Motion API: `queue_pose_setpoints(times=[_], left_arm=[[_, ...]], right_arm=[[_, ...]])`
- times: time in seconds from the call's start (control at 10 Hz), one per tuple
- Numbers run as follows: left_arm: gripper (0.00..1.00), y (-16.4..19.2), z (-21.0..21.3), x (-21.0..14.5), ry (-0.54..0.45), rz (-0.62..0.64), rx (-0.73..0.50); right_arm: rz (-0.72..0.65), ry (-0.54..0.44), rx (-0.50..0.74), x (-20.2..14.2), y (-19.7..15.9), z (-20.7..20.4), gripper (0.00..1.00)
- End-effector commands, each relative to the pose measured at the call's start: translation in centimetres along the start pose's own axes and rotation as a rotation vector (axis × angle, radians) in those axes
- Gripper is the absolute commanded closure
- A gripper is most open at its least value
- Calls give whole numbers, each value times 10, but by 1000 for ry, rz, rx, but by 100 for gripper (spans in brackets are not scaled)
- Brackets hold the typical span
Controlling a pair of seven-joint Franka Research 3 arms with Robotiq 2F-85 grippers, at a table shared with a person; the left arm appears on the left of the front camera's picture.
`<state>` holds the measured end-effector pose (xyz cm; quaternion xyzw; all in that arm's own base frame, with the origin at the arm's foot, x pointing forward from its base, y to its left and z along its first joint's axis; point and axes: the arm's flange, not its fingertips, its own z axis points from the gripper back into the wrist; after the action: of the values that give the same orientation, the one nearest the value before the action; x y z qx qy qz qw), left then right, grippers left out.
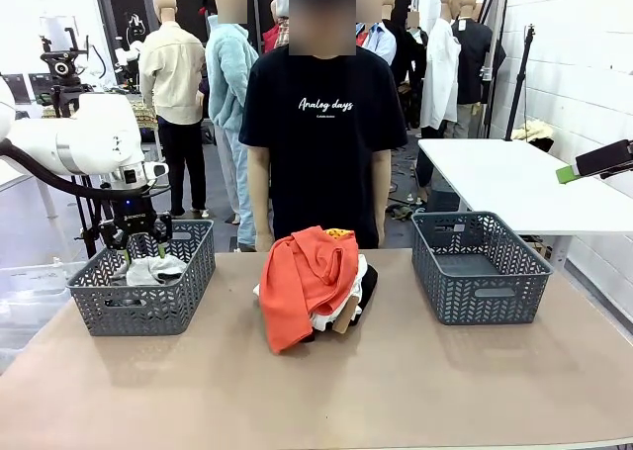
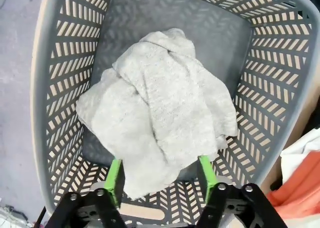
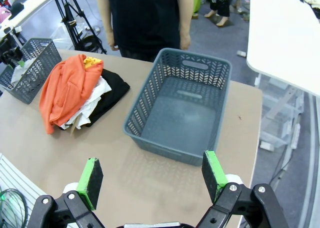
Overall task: Sort the tops and bottoms.
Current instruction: Sort the clothes according to human instructions, then lift clothes from the center of the table with your right hand.
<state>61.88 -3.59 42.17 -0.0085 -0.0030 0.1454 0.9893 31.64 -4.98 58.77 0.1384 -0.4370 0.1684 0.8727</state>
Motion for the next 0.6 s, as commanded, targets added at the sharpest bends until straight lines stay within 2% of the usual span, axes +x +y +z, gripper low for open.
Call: queue_pose_setpoints(times=[0.0,0.5], left_arm=[[0,0,-1,1,-12,2,-6],[0,0,-1,1,-12,2,-6]], right_arm=[[-2,-4,19,0,0,-1,0],[-2,-4,19,0,0,-1,0]])
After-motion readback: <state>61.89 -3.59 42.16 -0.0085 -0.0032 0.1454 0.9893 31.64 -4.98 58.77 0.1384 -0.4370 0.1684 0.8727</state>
